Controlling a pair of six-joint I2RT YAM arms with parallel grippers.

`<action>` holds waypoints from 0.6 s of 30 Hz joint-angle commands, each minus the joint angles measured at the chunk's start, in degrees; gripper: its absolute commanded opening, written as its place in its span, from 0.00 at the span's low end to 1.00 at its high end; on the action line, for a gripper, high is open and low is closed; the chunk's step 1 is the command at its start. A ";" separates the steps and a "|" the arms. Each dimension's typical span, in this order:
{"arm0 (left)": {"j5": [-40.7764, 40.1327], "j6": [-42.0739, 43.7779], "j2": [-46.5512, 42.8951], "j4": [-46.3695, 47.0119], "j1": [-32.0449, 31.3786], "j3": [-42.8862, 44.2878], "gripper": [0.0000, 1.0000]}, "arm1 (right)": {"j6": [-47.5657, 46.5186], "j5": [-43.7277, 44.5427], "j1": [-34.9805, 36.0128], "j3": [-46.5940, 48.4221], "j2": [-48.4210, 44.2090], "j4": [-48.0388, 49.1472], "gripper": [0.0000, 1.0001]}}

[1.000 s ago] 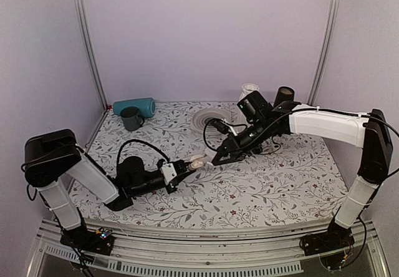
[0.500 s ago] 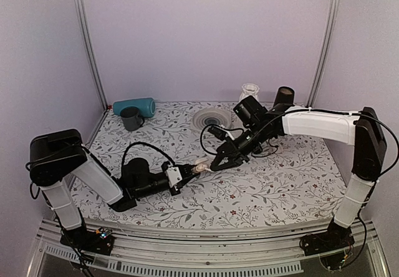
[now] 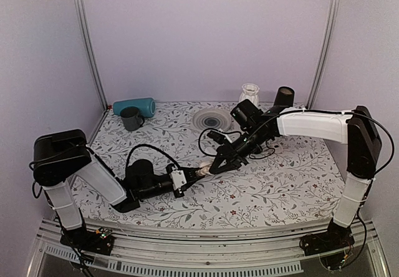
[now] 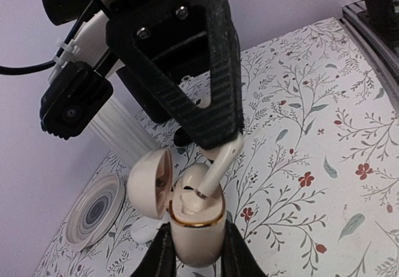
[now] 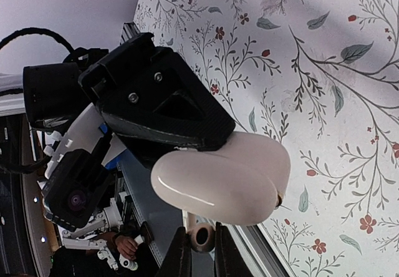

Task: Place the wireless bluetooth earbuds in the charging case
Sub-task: Insert the left earbud into the left side groove of the charging case.

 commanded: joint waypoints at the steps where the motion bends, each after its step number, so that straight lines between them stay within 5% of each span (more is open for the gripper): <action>1: 0.84 1.01 0.82 1.31 -1.16 1.02 0.00 | 0.65 -1.03 -0.02 1.69 0.99 -0.67 0.09; 18: 0.42 2.99 2.07 1.09 -2.61 1.77 0.00 | 1.54 -0.50 0.03 2.26 2.23 -2.72 0.09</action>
